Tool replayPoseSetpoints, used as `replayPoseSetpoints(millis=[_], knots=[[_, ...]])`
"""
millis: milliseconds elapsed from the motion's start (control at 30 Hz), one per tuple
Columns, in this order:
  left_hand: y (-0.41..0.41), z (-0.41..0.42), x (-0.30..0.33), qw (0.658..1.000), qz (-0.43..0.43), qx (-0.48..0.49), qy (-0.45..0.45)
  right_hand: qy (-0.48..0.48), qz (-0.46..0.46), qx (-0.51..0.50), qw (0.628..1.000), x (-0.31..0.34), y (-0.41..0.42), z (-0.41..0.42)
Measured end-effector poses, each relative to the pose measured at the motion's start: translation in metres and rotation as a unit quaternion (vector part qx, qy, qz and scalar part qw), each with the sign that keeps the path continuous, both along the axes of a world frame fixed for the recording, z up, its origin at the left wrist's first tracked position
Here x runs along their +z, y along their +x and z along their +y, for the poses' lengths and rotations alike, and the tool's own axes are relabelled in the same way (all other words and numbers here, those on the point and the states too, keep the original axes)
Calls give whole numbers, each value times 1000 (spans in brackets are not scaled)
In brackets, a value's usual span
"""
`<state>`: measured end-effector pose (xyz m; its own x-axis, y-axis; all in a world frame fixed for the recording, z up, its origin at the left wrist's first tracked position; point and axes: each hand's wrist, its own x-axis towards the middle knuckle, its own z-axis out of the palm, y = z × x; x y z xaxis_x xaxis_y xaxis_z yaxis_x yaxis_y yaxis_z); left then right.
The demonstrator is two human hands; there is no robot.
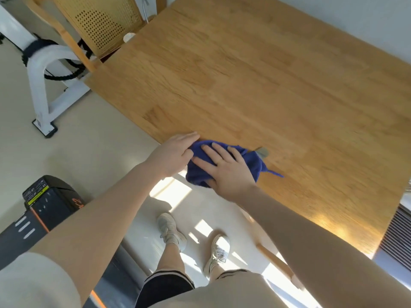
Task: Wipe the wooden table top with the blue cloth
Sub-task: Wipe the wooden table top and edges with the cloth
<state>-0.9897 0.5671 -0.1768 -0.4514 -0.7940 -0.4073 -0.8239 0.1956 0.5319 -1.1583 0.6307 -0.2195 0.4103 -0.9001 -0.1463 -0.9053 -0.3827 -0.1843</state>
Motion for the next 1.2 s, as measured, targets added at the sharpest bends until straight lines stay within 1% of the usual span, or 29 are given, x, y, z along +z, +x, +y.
replayPoseSetpoints(millis=[67,133,167,233,300,367,433,467,567,633,700,767,833,867,933,1000,1067,1133,1167,1200], knots=[[6,-11,5,999,43,25,17,6,-7,-55,998,1,12,-31],[16,-23,10,996,62,58,6,20,3,-122,992,1,27,-62],[24,-30,11,996,55,65,-7,24,9,-149,988,2,33,-75],[42,-46,11,998,6,49,-32,33,16,-179,983,4,40,-85],[61,-61,6,998,-43,17,-47,38,26,-156,987,4,42,-74],[77,-74,0,996,-70,-2,-63,20,35,-82,996,3,48,-51],[86,-85,-5,992,-93,-17,-87,25,47,-48,997,3,54,-35],[89,-90,-7,988,-112,-28,-99,34,52,-50,997,4,55,-34],[96,-106,-17,968,-219,-49,-113,39,58,-49,996,4,58,-56],[99,-114,-23,964,-245,-47,-96,31,41,-82,995,3,62,-84],[101,-116,-27,967,-225,-59,-103,26,27,-150,988,2,73,-116],[103,-119,-27,970,-208,-73,-107,11,40,-207,977,0,85,-138],[110,-127,-23,969,-202,-98,-99,8,35,-221,975,-1,92,-142],[116,-132,-21,968,-198,-119,-94,4,29,-208,978,0,94,-137],[132,-145,-20,966,-177,-169,-86,-8,29,-144,989,-1,103,-117],[147,-158,-18,963,-147,-214,-73,-6,60,-79,995,0,115,-97],[156,-167,-18,962,-119,-238,-60,3,74,-44,996,-2,119,-94],[159,-171,-19,962,-99,-248,-58,13,72,-29,997,0,117,-109],[159,-172,-20,962,-93,-248,-61,14,64,-41,997,-1,115,-120],[160,-172,-23,962,-90,-248,-70,17,54,-74,996,0,117,-133]])
